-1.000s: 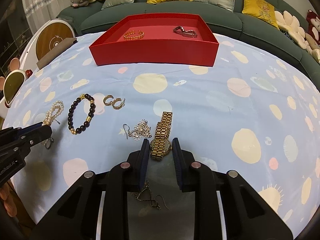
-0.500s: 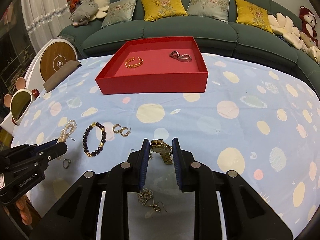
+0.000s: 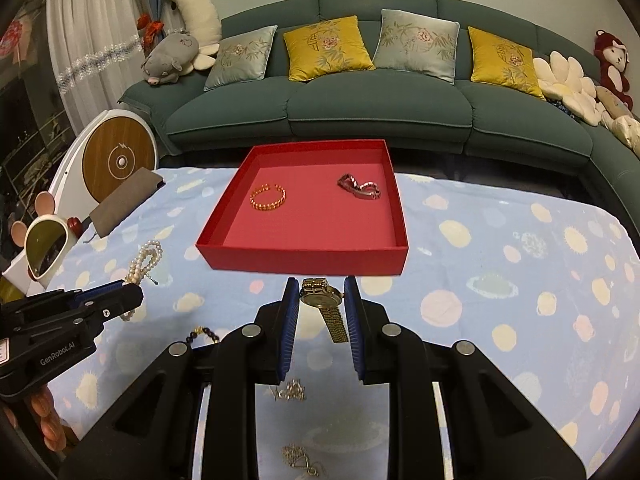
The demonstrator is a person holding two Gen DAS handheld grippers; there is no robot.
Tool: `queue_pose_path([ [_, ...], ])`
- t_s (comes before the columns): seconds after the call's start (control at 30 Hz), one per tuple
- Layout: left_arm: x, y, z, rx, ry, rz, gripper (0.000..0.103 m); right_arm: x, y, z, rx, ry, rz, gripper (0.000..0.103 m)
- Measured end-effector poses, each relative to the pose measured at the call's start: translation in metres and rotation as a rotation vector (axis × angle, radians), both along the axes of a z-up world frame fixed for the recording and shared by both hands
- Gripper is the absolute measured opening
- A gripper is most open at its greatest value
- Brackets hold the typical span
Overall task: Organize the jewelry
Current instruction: 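Lower the pearls into the red tray with the left tool while the right tool releases the gold watch there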
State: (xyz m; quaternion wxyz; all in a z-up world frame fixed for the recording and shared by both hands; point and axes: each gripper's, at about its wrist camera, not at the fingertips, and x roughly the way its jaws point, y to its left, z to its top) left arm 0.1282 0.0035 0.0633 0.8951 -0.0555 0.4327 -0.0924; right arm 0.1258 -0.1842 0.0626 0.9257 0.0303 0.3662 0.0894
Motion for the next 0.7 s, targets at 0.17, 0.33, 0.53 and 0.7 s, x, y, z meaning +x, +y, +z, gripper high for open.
queue_pose_path([
  [0.17,0.054,-0.011,0.005,0.04,-0.03,-0.008,0.016,0.047,-0.005,0.013,0.003,-0.031,-0.013,0.022],
  [0.33,0.102,-0.019,-0.015,0.06,-0.022,-0.005,0.016,0.097,-0.01,0.001,0.021,-0.023,-0.029,0.022],
  [0.53,0.14,-0.018,-0.042,0.049,0.023,0.006,0.016,0.136,-0.014,-0.019,0.045,0.008,-0.043,0.022],
  [0.7,0.153,-0.019,-0.055,0.052,0.044,0.008,0.016,0.153,-0.013,-0.032,0.049,0.031,-0.045,0.022],
])
